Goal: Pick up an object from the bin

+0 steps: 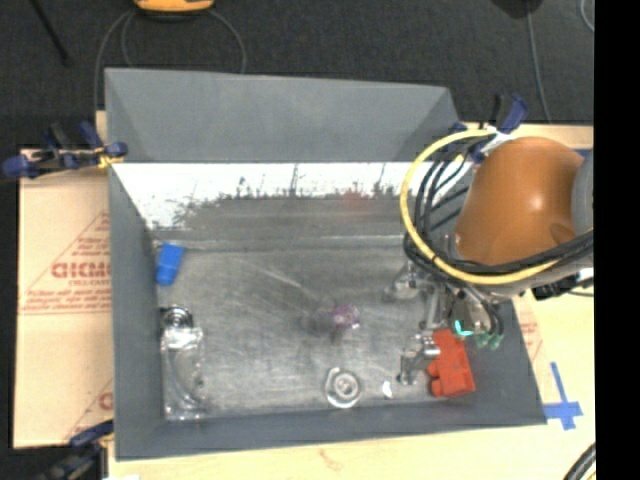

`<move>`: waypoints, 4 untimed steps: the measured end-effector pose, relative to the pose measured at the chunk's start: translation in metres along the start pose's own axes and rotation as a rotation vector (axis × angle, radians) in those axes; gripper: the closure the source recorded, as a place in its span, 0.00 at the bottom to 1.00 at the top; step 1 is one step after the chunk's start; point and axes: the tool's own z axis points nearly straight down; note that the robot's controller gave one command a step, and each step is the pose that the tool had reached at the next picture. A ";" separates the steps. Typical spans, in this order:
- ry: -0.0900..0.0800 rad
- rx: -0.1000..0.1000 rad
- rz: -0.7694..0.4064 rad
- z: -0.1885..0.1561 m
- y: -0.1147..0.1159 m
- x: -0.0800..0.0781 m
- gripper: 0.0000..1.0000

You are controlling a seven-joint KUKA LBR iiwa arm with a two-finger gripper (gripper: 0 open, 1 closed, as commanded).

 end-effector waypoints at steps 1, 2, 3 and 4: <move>-0.002 0.001 -0.052 0.103 -0.002 -0.050 0.00; -0.010 0.003 -0.066 0.146 0.014 -0.063 0.00; -0.032 0.003 -0.063 0.145 0.015 -0.066 1.00; -0.007 0.002 -0.065 0.149 0.015 -0.060 0.00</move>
Offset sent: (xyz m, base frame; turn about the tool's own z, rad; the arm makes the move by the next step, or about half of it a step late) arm 0.0493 -0.0006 -0.0992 -0.0536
